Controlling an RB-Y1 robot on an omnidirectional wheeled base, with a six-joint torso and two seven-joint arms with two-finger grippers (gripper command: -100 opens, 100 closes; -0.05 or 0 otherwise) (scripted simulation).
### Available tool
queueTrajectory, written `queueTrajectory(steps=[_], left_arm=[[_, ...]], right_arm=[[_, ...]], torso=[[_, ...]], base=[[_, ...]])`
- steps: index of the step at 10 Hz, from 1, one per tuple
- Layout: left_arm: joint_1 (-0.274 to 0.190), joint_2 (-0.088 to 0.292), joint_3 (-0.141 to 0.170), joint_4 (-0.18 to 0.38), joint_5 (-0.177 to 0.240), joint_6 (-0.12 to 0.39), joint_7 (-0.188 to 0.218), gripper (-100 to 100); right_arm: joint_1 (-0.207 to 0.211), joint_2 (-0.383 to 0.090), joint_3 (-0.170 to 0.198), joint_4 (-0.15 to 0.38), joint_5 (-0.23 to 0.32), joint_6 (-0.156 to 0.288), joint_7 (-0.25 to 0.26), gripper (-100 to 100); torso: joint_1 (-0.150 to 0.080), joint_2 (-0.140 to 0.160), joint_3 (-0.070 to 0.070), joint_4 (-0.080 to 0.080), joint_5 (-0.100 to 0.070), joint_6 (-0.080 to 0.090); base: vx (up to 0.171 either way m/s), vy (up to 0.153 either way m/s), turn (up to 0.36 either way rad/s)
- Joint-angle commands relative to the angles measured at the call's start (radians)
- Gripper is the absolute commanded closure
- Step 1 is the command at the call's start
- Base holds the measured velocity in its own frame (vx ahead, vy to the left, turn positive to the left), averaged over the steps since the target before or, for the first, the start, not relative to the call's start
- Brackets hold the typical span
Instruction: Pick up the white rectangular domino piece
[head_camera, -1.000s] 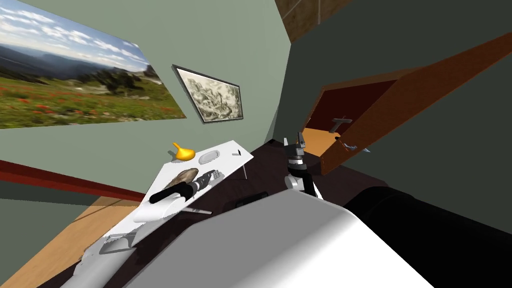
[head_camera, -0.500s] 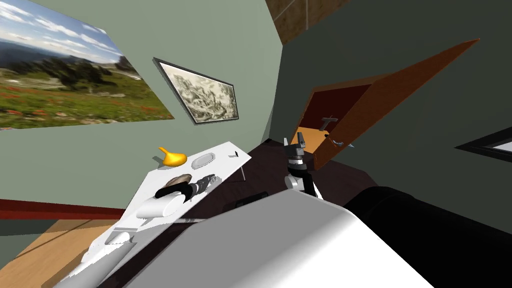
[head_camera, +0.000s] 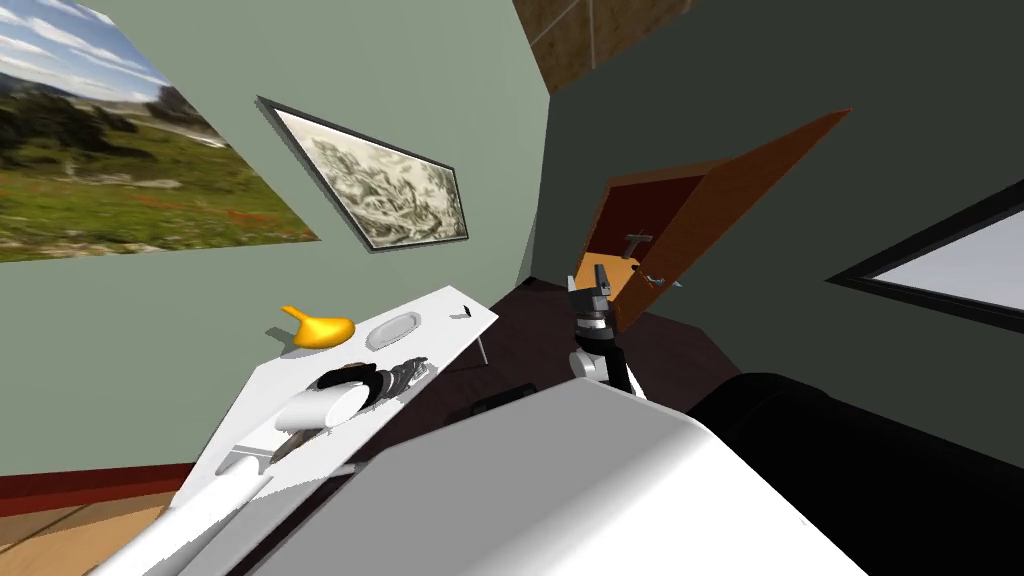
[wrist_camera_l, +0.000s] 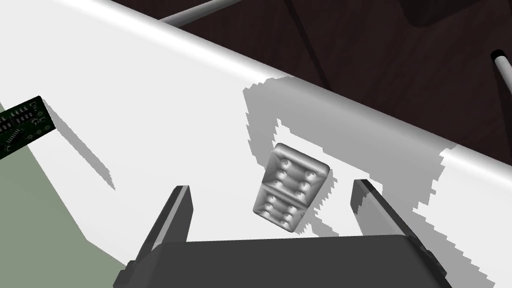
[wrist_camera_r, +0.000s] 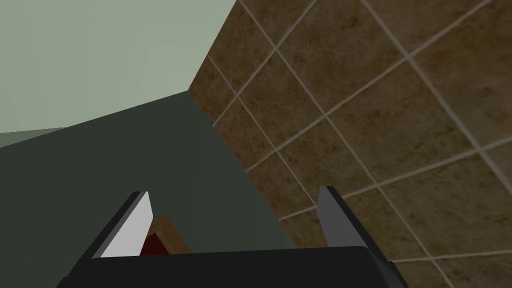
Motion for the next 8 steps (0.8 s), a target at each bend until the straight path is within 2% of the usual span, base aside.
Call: queueTrajectory(steps=[1,2,3,4,8], left_arm=[[-0.027,0.029,-0.024,0.041,0.035,0.05,-0.022,-100],[-0.027,0.029,-0.024,0.041,0.035,0.066,-0.022,-100],[-0.046,0.044,-0.042,0.071,0.056,0.097,-0.037,-100],[-0.046,0.044,-0.042,0.071,0.056,0.102,-0.037,-100],[-0.113,0.095,-0.104,0.176,0.127,0.227,-0.089,-100]], right_arm=[[0.0,0.0,0.0,0.0,0.0,0.0,0.0,0],[0.0,0.0,0.0,0.0,0.0,0.0,0.0,0],[0.0,0.0,0.0,0.0,0.0,0.0,0.0,0],[0.0,0.0,0.0,0.0,0.0,0.0,0.0,0],[0.0,0.0,0.0,0.0,0.0,0.0,0.0,0]], torso=[[0.0,0.0,0.0,0.0,0.0,0.0],[0.001,-0.001,0.0,0.0,0.0,0.0],[0.001,0.0,0.0,0.0,0.0,-0.001],[0.001,0.0,0.0,0.0,0.0,0.0],[0.002,0.0,0.0,0.0,0.0,0.0]], base=[[0.037,0.051,-0.255],[0.03,0.046,-0.123],[0.033,0.039,-0.191],[0.025,0.035,-0.095],[0.029,0.051,-0.234]])
